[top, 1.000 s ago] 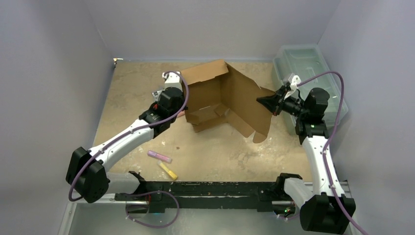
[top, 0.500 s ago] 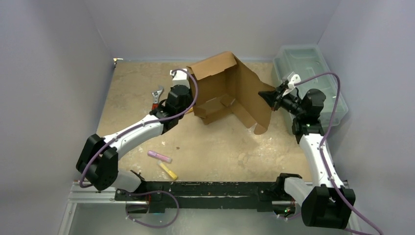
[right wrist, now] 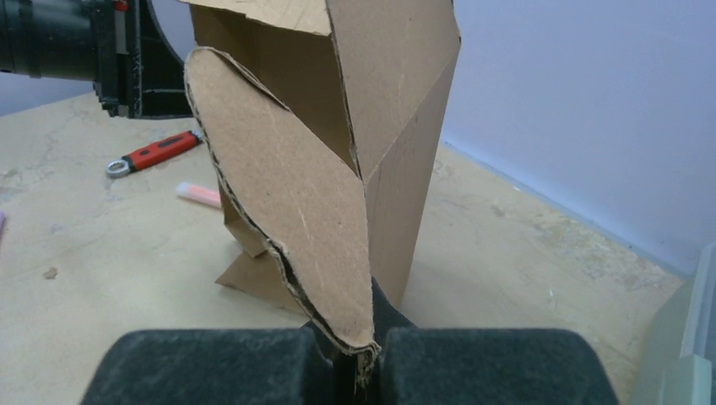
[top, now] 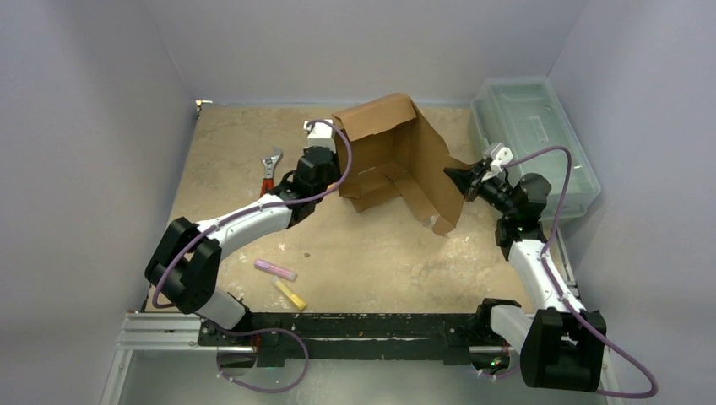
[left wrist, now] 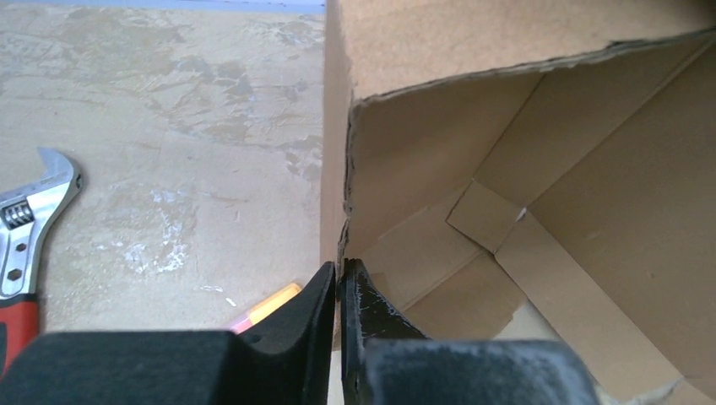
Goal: Fold the paper box
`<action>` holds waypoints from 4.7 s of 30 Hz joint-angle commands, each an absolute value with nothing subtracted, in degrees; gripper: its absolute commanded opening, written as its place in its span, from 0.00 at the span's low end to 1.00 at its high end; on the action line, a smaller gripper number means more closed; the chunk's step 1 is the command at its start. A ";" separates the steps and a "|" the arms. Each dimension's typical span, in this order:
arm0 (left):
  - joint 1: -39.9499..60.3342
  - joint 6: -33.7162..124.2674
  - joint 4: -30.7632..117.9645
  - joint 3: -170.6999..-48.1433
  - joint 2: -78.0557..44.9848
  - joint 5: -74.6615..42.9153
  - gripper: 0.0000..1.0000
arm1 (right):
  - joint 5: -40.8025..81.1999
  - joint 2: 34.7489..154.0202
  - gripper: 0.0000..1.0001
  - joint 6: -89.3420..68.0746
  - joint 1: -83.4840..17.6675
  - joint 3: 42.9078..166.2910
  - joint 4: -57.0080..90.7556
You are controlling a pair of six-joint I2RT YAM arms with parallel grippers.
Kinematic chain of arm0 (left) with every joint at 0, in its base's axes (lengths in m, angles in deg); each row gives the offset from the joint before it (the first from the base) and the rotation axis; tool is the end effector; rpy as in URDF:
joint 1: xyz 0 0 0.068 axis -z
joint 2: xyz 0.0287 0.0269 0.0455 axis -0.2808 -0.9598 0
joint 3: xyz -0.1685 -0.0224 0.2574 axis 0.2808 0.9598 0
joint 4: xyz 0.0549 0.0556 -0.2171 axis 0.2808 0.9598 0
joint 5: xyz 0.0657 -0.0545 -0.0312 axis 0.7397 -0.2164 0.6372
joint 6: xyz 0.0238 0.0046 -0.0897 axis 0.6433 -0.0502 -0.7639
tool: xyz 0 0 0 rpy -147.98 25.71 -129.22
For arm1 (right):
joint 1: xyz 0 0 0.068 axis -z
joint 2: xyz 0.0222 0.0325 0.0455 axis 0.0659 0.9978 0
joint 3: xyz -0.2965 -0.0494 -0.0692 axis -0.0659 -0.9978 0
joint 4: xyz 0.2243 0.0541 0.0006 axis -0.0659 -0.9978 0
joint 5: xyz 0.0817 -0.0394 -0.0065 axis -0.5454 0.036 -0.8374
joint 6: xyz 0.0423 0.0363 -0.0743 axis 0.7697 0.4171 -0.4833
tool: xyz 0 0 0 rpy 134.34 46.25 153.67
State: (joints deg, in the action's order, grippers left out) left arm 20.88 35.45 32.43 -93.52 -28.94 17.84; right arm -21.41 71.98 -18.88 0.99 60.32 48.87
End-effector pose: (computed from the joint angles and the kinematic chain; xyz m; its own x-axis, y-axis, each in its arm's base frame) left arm 0.3105 -0.1904 0.3074 -0.3131 -0.1761 -0.9332 0.1144 0.9685 -0.2212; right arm 0.2123 0.0457 0.3356 0.0883 -0.0237 -0.9958 -0.6967 0.7130 -0.0787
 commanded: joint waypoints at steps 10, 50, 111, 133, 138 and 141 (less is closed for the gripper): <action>17.36 27.54 27.94 -96.20 -29.70 1.01 0.19 | -18.16 72.71 0.00 -20.79 1.04 58.94 51.82; 6.92 24.61 40.36 -90.99 -7.63 -20.38 0.54 | -13.62 75.88 0.00 -21.68 1.21 59.85 49.52; 16.10 18.23 50.44 -114.04 -30.57 1.47 0.47 | -16.81 76.58 0.00 -19.91 1.11 60.61 49.54; 16.60 22.83 48.29 -115.63 -32.70 7.31 0.31 | -24.99 73.99 0.00 -26.14 -2.11 65.04 38.81; 16.65 24.84 48.43 -115.82 -32.80 8.39 0.25 | -23.22 74.52 0.00 -26.91 -2.87 65.40 38.03; 16.64 26.38 48.71 -116.21 -33.02 9.27 0.22 | -21.49 74.88 0.00 -27.39 -2.86 65.73 37.30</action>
State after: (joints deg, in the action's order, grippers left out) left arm 16.47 23.25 50.24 -113.04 -32.55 7.26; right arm -22.53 74.14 -25.48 -2.39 63.14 39.03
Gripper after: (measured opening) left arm 0.238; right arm 0.008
